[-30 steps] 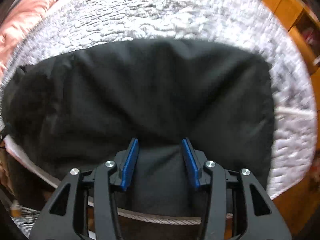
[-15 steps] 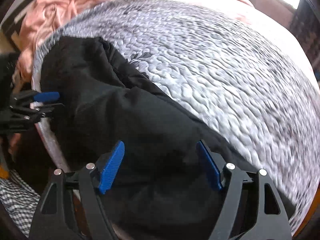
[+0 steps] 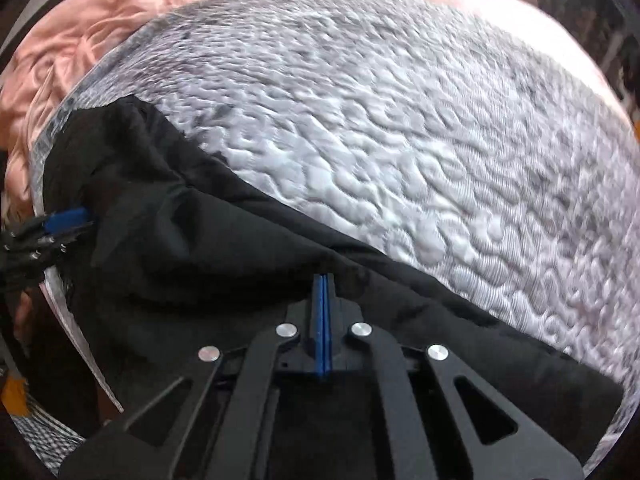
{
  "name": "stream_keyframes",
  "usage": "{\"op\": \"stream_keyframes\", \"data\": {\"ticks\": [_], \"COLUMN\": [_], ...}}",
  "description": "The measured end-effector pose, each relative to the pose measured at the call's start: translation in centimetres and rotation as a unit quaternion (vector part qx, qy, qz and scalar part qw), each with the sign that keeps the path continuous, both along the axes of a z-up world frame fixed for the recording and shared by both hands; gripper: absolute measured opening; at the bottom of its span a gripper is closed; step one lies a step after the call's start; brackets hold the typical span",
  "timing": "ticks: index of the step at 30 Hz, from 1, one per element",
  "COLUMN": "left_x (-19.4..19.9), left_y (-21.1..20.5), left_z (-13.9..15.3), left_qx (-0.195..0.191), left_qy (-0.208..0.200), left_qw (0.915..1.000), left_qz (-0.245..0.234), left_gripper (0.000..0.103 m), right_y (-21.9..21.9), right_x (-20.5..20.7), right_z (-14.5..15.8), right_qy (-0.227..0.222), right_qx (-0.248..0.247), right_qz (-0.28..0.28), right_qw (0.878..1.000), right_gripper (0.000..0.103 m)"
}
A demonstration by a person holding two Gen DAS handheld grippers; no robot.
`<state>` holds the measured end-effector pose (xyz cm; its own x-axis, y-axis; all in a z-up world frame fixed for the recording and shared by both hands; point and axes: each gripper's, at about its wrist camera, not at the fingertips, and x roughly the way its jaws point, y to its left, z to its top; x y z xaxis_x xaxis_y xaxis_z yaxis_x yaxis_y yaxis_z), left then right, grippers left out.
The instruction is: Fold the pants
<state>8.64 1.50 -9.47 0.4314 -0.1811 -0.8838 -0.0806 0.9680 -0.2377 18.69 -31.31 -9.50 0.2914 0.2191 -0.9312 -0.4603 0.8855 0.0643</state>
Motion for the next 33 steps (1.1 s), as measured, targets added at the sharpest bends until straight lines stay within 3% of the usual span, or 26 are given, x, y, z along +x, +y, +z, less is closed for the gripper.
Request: {"op": "stream_keyframes", "data": {"ticks": [4,8,11,17,24,25,27,29,30,33], "left_x": [1.2,0.7,-0.3,-2.1,-3.0,-3.0,-3.3,-3.6,-3.8,-3.3], "left_y": [-0.3,0.1,1.1,4.6,7.6,7.8,8.0,8.1,8.2,8.4], "left_z": [-2.2,-1.1,-0.1,1.1,0.4,0.2,0.0,-0.1,-0.1,-0.1], "left_qx": [0.017,0.004,0.006,0.022,0.025,0.024,0.019,0.018,0.017,0.018], "left_qy": [0.006,0.001,0.002,-0.002,0.007,0.008,0.009,0.008,0.007,0.002], "left_qw": [0.9998,1.0,1.0,0.9995,0.9986,0.9985,0.9985,0.9984,0.9984,0.9982], "left_qz": [-0.011,-0.002,0.008,0.024,0.047,0.048,0.05,0.053,0.053,0.057], "left_gripper": [0.075,0.073,0.074,0.075,0.075,0.075,0.075,0.075,0.075,0.076], "right_y": [1.0,4.4,6.9,12.0,16.7,17.2,17.7,18.0,18.0,17.8], "right_x": [-0.4,-1.1,-1.4,0.6,2.7,3.0,3.4,4.0,4.3,4.8], "right_z": [0.8,2.2,3.2,2.5,0.3,0.0,-0.7,-0.8,-0.6,0.2], "right_qy": [0.009,-0.008,-0.012,0.0,0.027,0.032,0.039,0.034,0.04,0.032], "right_qx": [0.044,0.058,0.071,0.058,0.035,0.034,0.028,0.022,0.031,0.044], "right_qz": [0.026,0.083,0.116,0.174,0.212,0.215,0.217,0.213,0.208,0.194], "right_qw": [0.999,0.995,0.991,0.983,0.976,0.976,0.975,0.976,0.977,0.979], "right_gripper": [0.009,0.039,0.052,0.066,0.068,0.064,0.042,0.009,0.005,0.004]}}
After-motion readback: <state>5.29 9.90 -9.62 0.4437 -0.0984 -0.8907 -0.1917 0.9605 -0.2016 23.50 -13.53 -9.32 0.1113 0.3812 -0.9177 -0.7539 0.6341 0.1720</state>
